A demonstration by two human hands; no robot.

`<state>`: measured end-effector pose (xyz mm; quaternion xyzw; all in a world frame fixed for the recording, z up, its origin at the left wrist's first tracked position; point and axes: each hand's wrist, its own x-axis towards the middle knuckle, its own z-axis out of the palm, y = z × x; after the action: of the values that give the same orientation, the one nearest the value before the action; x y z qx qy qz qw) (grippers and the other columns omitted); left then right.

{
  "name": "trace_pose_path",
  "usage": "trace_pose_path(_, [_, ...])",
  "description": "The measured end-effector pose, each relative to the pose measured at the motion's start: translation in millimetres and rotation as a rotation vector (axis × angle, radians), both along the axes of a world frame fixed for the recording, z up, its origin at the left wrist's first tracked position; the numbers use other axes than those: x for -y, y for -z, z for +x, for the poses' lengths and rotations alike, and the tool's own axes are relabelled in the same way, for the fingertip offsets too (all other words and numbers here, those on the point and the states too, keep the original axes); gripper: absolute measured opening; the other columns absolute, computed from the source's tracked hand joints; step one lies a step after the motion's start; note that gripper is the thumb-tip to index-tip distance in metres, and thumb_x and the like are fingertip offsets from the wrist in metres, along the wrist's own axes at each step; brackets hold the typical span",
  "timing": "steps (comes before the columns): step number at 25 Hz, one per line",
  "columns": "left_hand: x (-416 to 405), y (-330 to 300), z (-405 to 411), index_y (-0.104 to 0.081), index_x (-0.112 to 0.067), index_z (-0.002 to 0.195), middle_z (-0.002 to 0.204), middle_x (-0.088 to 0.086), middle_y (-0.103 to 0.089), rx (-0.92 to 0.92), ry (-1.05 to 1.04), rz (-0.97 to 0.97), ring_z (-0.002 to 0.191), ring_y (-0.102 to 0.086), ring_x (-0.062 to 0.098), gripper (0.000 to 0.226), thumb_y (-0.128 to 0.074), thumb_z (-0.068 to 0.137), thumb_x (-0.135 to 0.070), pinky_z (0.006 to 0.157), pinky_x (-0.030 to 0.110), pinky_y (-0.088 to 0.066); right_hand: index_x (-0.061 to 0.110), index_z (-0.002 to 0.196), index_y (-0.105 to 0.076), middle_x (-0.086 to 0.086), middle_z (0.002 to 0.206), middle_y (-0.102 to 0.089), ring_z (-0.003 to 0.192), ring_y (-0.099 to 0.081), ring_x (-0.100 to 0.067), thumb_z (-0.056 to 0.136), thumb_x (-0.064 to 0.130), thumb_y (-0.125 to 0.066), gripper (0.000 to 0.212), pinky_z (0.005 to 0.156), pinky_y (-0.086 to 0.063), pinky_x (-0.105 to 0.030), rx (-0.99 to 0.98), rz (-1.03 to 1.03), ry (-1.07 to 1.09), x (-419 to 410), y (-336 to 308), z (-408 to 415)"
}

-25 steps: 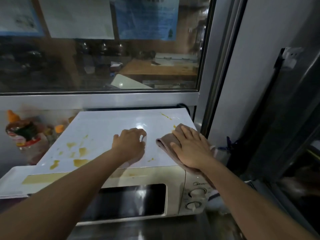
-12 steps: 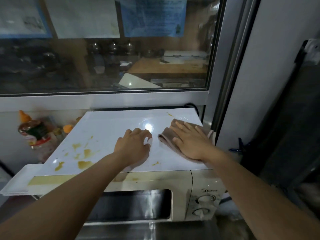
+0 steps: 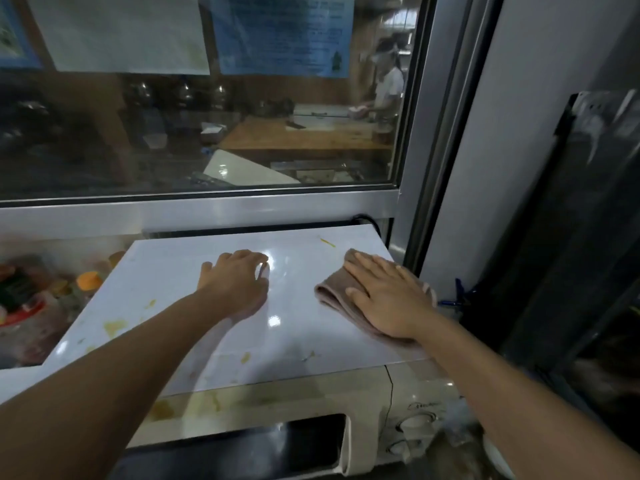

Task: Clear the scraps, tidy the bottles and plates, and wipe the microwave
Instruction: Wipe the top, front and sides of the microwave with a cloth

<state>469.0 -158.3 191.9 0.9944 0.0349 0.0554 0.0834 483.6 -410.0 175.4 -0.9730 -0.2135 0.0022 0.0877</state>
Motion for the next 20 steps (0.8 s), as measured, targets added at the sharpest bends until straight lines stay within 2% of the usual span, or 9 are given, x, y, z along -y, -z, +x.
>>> trace_pose_path(4, [-13, 4, 10, -0.050, -0.035, 0.126, 0.143, -0.004, -0.043, -0.021, 0.060, 0.030, 0.126, -0.039, 0.025, 0.037, -0.045, 0.089, -0.038, 0.101, 0.045, -0.032, 0.031, 0.149, -0.014, 0.010, 0.159, -0.004, 0.146, -0.006, -0.017, 0.097, 0.051, -0.023, 0.056, 0.118, -0.008, -0.040, 0.052, -0.060, 0.035, -20, 1, 71])
trace_pose_path(8, [-14, 5, 12, -0.050, -0.037, 0.126, 0.141, -0.004, -0.043, -0.014, 0.054, 0.003, 0.125, -0.038, 0.026, 0.040, -0.047, 0.087, -0.038, 0.099, 0.042, -0.034, 0.030, 0.150, -0.012, 0.009, 0.159, -0.003, 0.146, -0.005, -0.019, 0.097, 0.051, -0.020, 0.057, 0.118, -0.006, -0.043, 0.019, -0.088, 0.032, -43, -5, 107])
trace_pose_path(14, [-17, 4, 9, -0.043, -0.032, 0.134, 0.142, -0.004, -0.044, -0.022, 0.058, -0.008, 0.128, -0.036, 0.024, 0.047, -0.047, 0.088, -0.042, 0.099, 0.041, -0.035, 0.034, 0.149, -0.009, 0.012, 0.159, -0.002, 0.146, 0.000, -0.014, 0.098, 0.047, -0.022, 0.054, 0.119, 0.000, -0.043, 0.015, -0.044, -0.214, -80, -5, 59])
trace_pose_path(17, [-26, -1, 2, -0.043, -0.024, 0.133, 0.131, 0.002, -0.054, -0.054, 0.098, -0.110, 0.119, -0.045, 0.025, 0.049, -0.054, 0.087, -0.034, 0.096, 0.038, -0.040, 0.038, 0.148, -0.006, 0.016, 0.158, 0.001, 0.145, 0.004, -0.008, 0.097, 0.050, -0.021, 0.055, 0.116, 0.004, -0.038, 0.026, -0.034, -0.347, -73, 0, 22])
trace_pose_path(20, [-51, -4, -4, -0.047, -0.021, 0.128, 0.129, 0.002, -0.055, 0.019, 0.063, -0.048, 0.115, -0.048, 0.024, 0.044, -0.056, 0.086, -0.028, 0.095, 0.038, -0.040, 0.044, 0.146, -0.006, 0.022, 0.157, 0.000, 0.143, 0.002, -0.002, 0.092, 0.056, -0.021, 0.057, 0.114, 0.004, -0.034, 0.006, 0.021, -0.388, -59, 2, 16])
